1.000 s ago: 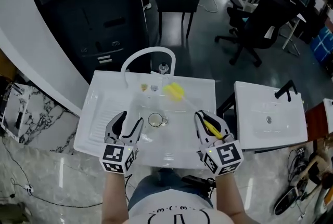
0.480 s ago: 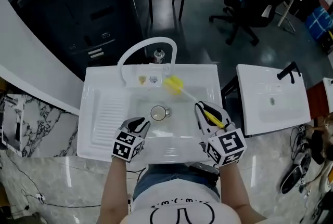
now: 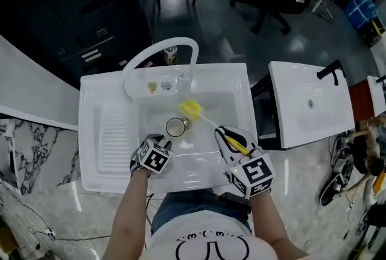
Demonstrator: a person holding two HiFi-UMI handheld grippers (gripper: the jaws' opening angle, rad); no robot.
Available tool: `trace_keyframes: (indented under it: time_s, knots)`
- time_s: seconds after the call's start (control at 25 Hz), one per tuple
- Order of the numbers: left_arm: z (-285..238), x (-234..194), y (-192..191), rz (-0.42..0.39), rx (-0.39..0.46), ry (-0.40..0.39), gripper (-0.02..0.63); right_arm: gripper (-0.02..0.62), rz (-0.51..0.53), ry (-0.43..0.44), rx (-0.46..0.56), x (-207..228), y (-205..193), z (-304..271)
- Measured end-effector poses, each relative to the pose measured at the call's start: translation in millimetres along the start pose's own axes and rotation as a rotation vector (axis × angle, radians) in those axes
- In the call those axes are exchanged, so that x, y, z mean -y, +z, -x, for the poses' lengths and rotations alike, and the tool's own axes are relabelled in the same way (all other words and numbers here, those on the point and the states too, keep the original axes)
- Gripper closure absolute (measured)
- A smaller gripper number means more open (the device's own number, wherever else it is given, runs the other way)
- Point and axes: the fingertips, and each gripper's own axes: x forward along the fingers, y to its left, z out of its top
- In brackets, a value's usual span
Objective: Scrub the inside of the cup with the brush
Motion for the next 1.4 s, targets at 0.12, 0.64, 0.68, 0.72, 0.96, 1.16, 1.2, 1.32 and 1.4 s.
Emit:
trace_keyframes:
  time_s: [0.12,0.64,0.68,0.72,0.96,1.16,1.2,1.32,1.4]
  knots:
    - [-13,-7,-2,-0.006,-0.021,0.011,0.474,0.549,0.007,-0.004,-0.034,3,-9,-4]
    - [-31,-9,2,-0.059,-0.032,-0.014,0.541,0.549,0.020,0.037,-0.098,6,-18,-8]
    - [-31,-9,2,-0.060,-0.028,-0.010,0.541,0.549,0.012,0.048,-0.112,6,-19,-9]
    - [-30,-8,2,-0.059,-0.025,-0.008,0.541,0.549,-0.004,0.061,-0.131,6,-21,-10]
    - [-29,-3,2,-0.087,-0.017,-0.009,0.541,0.551,-0.069,0.169,-0.271,-10,-42,-33]
    - [-29,-2,2,-0.116,-0.018,0.003,0.541,0.551,-0.045,0.202,-0.353,-23,-55,-60]
    - [-29,-2,2,-0.110,-0.019,0.003,0.541,0.551,-0.041,0.206,-0.359,-25,-55,-65]
    - [-29,-5,0,-0.083,-0.021,0.005,0.541,0.551,-0.030,0.211,-0.371,-27,-57,-76]
    - [-28,-6,0,-0.092,-0.023,0.009,0.541,0.551,-0.041,0.208,-0.376,-26,-56,-79]
